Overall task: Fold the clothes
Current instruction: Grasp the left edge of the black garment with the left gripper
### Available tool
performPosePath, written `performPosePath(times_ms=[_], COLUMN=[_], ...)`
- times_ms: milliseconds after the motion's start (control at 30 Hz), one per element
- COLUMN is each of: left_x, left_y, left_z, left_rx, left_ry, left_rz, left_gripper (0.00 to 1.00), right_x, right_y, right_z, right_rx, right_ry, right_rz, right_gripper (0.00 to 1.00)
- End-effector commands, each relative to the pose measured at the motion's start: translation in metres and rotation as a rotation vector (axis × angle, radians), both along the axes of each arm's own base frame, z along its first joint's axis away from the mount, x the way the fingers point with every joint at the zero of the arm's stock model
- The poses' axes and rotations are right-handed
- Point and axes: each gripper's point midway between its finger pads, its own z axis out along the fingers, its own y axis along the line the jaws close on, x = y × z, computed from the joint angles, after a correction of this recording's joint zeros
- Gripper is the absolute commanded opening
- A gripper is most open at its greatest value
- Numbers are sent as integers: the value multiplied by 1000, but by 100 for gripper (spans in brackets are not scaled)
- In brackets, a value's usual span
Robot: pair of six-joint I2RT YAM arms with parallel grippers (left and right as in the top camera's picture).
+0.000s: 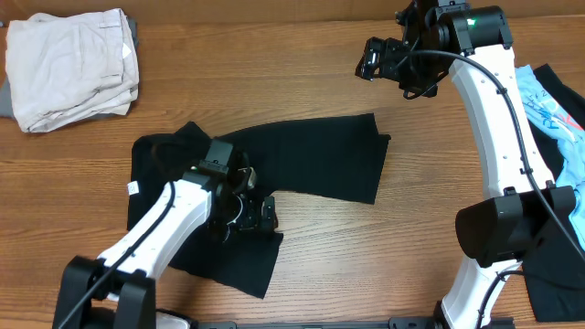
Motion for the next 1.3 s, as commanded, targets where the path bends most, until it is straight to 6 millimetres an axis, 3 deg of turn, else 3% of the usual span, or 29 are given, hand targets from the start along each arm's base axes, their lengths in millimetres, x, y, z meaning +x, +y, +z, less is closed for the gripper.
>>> performPosePath(times_ms=[0, 167, 433, 567, 967, 1133, 1267], left_x=[9, 3, -19, -18, -12, -8, -8], left_y=[-6, -5, -26, -30, -8, -5, -2], left_z=[-2, -7, -8, -11, -42, -43, -41], left_rx=[15, 113, 135, 157, 331, 356, 366], left_ry=[-15, -28, 9, -9, -12, -35, -32], left_rz=[14, -7, -32, -41, -93, -99, -100], left_gripper=[100, 96, 95, 89, 85, 54, 15], right_x=[-1, -1, -1, -1, -1, -1, -1], right_y=[-1, -1, -1, -1, -1, -2, -1], right_z=[6, 6, 6, 6, 6, 6, 6], right_rx=[-3, -3, -2, -2, -2, -3, -3], right_ry=[-16, -16, -16, -16, -16, -16, -16], right_rz=[-4, -4, -5, -5, -5, -5, -4], right_gripper=[100, 100, 100, 100, 100, 100, 100])
